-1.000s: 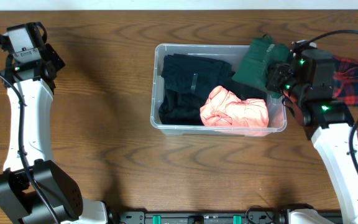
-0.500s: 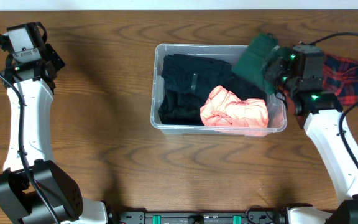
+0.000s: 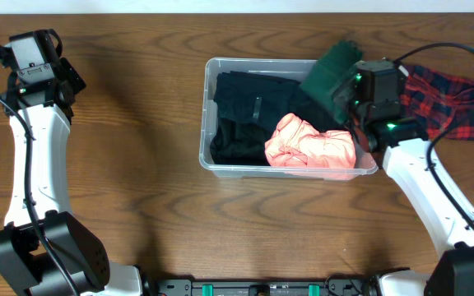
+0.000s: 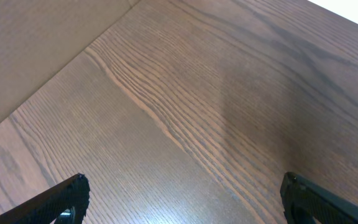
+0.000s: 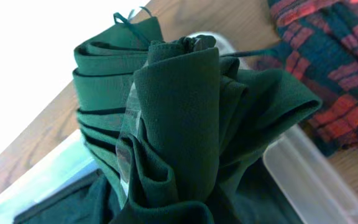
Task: Pack container
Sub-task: 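Lower the green garment into the container's upper right corner, then push and tuck the green garment down with the right gripper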
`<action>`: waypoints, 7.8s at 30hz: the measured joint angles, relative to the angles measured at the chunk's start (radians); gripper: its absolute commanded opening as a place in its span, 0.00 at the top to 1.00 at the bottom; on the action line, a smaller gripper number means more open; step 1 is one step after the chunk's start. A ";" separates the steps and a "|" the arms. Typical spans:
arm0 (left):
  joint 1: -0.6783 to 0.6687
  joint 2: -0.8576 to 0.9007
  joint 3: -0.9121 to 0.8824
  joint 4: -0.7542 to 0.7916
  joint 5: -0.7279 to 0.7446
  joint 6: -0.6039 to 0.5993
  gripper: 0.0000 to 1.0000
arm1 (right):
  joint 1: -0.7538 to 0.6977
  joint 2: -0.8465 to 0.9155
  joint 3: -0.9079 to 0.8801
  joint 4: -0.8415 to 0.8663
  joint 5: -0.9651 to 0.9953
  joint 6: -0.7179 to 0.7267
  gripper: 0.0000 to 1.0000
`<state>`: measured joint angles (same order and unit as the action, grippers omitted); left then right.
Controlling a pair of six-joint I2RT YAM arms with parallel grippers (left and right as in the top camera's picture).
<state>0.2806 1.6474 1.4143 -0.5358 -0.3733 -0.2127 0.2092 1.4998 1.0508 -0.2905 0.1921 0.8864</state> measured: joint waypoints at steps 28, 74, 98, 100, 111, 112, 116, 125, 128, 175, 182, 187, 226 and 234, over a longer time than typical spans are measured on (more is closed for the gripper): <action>0.000 0.000 0.000 0.000 0.000 0.000 0.02 | 0.088 0.048 0.001 -0.165 0.040 0.006 0.59; 0.000 0.000 0.000 0.000 0.000 0.000 0.02 | 0.055 0.006 0.002 -0.103 -0.094 -1.001 0.99; 0.000 0.000 0.000 0.000 0.000 0.000 0.02 | 0.005 0.300 0.060 -0.066 -0.169 -0.999 0.98; 0.000 0.000 0.000 0.000 0.000 0.000 0.02 | 0.005 0.311 0.069 -0.060 -0.171 -0.999 0.98; 0.000 0.000 0.000 0.000 0.000 0.000 0.02 | 0.005 0.315 0.079 -0.067 -0.175 -0.999 0.99; 0.000 0.000 0.000 0.000 0.000 0.000 0.02 | 0.005 0.313 0.082 -0.072 -0.175 -0.999 0.99; 0.000 0.000 0.000 0.000 0.000 0.000 0.02 | 0.004 0.288 0.104 -0.130 -0.176 -0.998 0.99; 0.000 0.000 0.000 0.000 0.000 0.000 0.02 | 0.004 0.045 0.151 -0.207 -0.196 -0.991 0.99; 0.000 0.000 0.000 0.000 0.000 0.000 0.02 | 0.004 0.001 0.168 -0.236 -0.209 -0.976 0.99; 0.000 0.000 0.000 0.000 0.000 0.000 0.02 | 0.004 0.109 0.166 -0.506 -0.136 -1.024 0.99; 0.000 0.000 0.000 0.000 0.000 0.000 0.02 | -0.006 0.205 0.166 -0.505 -0.014 -0.975 0.99; 0.000 0.000 0.000 0.000 0.000 0.000 0.02 | -0.016 0.292 0.166 -0.461 -0.003 -0.946 0.99; 0.000 0.000 0.000 0.000 0.000 0.000 0.02 | 0.008 -0.077 0.241 -0.502 -0.170 -0.916 0.99; 0.000 0.000 0.000 0.000 0.000 0.000 0.02 | 0.008 0.069 0.241 -0.488 -0.196 -0.916 0.99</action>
<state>0.2806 1.6474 1.4139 -0.5358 -0.3733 -0.2127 0.2176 1.5688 1.2915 -0.7784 -0.0044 -0.0296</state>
